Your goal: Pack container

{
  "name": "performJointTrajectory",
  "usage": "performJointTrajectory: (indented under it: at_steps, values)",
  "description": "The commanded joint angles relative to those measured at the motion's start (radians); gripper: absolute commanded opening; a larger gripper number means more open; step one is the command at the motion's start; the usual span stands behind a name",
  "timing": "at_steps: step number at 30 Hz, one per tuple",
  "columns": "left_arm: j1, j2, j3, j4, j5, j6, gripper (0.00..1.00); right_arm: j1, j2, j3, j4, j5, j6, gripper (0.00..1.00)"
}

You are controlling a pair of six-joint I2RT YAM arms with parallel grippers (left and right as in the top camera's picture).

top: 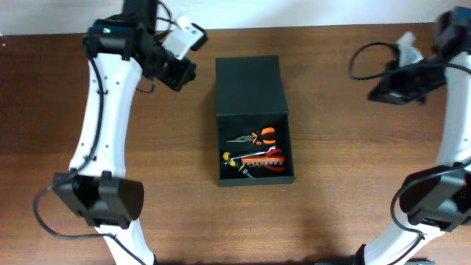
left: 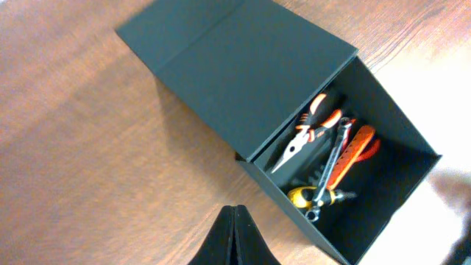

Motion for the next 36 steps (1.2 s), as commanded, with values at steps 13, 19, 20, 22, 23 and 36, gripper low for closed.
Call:
performJointTrajectory:
  at_steps: [13, 19, 20, 22, 23, 36]
  values:
    - [0.066, 0.367, -0.005, -0.056, 0.284, -0.035, 0.02, 0.164, 0.353, -0.038, 0.071, -0.185, -0.098, 0.04]
    - [0.064, 0.442, -0.005, -0.051, 0.301, -0.035, 0.02, 0.164, 0.455, -0.038, 0.106, -0.216, -0.124, 0.04]
    - [0.064, 0.452, -0.005, -0.050, 0.301, -0.035, 0.02, 0.165, 0.471, -0.038, 0.110, -0.220, -0.125, 0.04]
    - [0.064, 0.483, -0.005, -0.048, 0.309, -0.035, 0.02, 0.165, 0.502, -0.038, 0.124, -0.230, -0.130, 0.04]
    - [0.064, 0.494, -0.005, -0.048, 0.316, -0.035, 0.02, 0.165, 0.514, -0.038, 0.127, -0.243, -0.141, 0.04]
    - [0.041, 0.618, -0.005, 0.018, 0.369, -0.072, 0.02, 0.193, 0.593, -0.039, 0.173, -0.291, -0.177, 0.04]
